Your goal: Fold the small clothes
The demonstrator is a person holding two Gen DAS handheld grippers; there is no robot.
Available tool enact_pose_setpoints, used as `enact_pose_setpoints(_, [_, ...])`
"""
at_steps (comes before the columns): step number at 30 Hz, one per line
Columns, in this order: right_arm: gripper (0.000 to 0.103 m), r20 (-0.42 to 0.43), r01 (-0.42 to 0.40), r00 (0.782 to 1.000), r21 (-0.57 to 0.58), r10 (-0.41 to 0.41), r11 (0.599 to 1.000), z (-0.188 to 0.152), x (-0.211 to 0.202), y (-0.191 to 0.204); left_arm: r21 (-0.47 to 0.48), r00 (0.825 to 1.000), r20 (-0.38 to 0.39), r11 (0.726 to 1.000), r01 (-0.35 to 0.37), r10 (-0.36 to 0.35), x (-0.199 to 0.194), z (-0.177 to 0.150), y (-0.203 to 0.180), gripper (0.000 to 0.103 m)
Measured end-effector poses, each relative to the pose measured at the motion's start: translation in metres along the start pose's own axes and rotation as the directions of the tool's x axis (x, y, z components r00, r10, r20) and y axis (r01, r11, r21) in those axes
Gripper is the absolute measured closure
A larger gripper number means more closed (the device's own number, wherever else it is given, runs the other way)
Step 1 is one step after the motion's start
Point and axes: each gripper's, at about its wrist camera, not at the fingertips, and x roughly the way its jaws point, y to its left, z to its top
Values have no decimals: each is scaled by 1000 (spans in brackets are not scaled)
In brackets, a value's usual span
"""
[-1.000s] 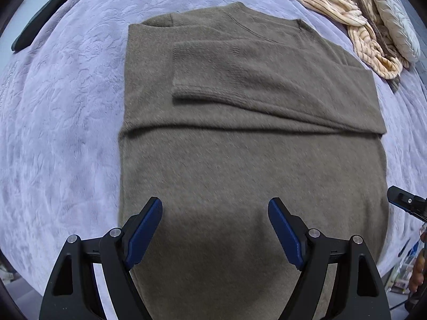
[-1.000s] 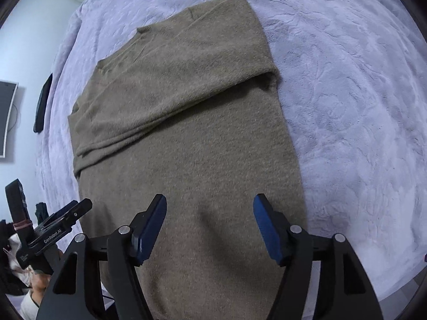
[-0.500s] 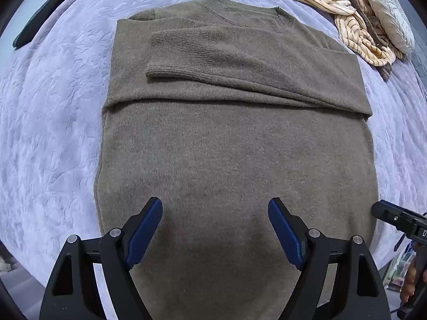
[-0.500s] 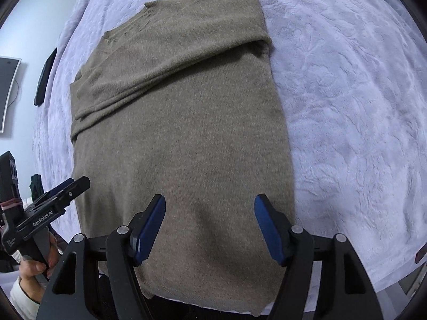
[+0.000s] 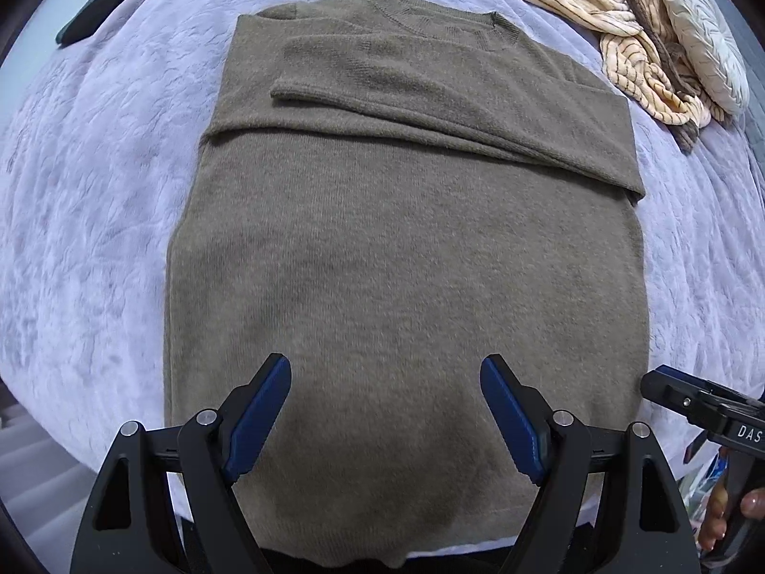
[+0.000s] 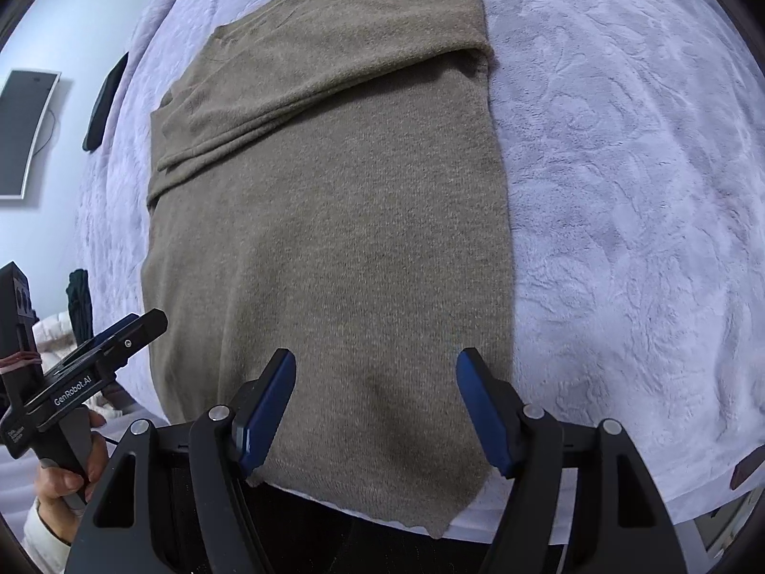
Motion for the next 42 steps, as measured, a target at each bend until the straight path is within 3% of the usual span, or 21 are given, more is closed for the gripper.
enact_pose_setpoints(6, [26, -20, -18, 1000, -56, 17, 998, -4, 1, 10, -53, 1000, -15, 998, -18, 18, -7, -14, 3, 21])
enact_pose_setpoints(16, [16, 3, -6, 1000, -72, 6, 997, -21, 3, 32, -34, 999, -33, 999, -10, 9, -8, -23, 22, 21])
enact_pose_setpoints(19, [0, 16, 9, 1000, -63, -8, 998, -31, 3, 41, -16, 999, -42, 1000, -2, 1, -8, -27, 30, 21])
enact_pose_setpoints(31, [0, 19, 29, 999, -43, -28, 999, -67, 14, 78, 28, 999, -33, 999, 15, -14, -15, -55, 72, 21])
enact_pose_setpoints(42, [0, -1, 41, 999, 54, -41, 998, -105, 29, 67, 9, 997, -64, 999, 34, -34, -2, -95, 110, 21])
